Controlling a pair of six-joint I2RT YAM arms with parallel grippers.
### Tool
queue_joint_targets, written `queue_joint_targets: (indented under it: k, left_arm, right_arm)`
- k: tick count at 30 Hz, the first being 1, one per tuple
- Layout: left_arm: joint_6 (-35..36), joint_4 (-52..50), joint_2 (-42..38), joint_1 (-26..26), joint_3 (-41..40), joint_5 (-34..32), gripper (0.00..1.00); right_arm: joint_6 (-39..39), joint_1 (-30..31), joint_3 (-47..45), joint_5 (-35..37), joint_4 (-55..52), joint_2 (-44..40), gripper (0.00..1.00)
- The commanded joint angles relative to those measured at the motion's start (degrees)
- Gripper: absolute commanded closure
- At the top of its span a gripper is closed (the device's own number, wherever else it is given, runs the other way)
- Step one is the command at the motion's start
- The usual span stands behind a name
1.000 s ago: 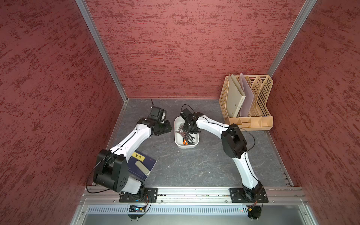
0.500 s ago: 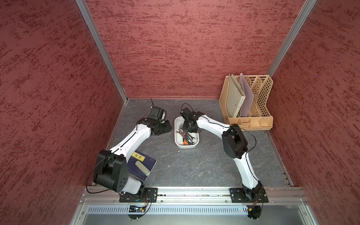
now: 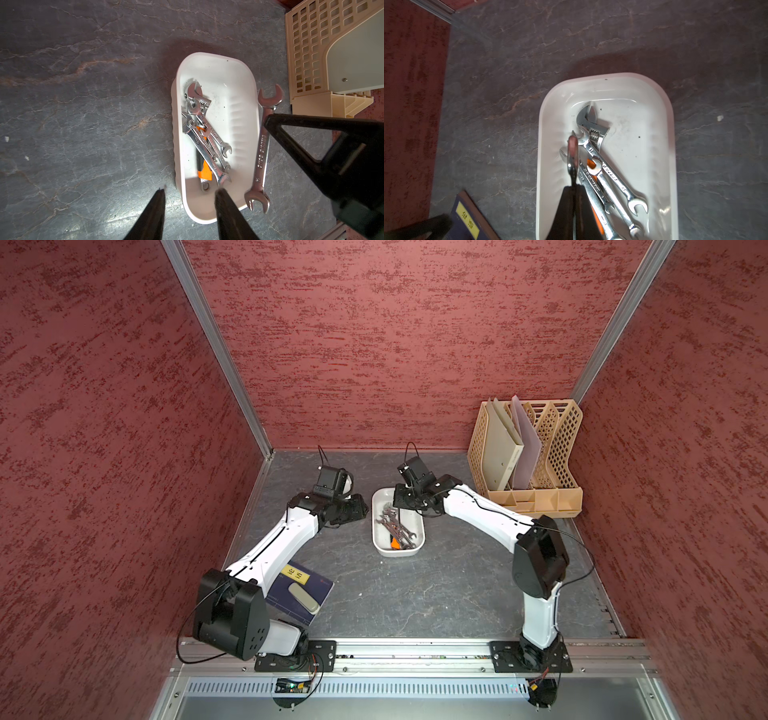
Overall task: Take out the wrench from the storage box
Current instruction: Place the wrench at the center of the board.
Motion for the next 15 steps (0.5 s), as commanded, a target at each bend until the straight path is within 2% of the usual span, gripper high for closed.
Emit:
queue_joint_targets:
  k: [1, 10, 15]
  left_arm:
    - [0.04, 1.71, -2.23, -0.95, -0.11, 1.29, 0.57]
    - [-1.06, 3.31, -2.12, -3.37, 0.45, 1.34, 0.56]
    - [-1.51, 3.86, -1.42, -4.42, 1.08, 0.99, 0.56]
  right_arm:
    - [-1.2, -0.23, -7.94, -1.35, 4.98, -6.5, 1.0]
    - [3.77, -0.17, -34.35, -0.74, 10.8, -23.91, 1.0]
    - [7.95, 0.59, -45.24, -2.97, 14.99, -29.28, 1.0]
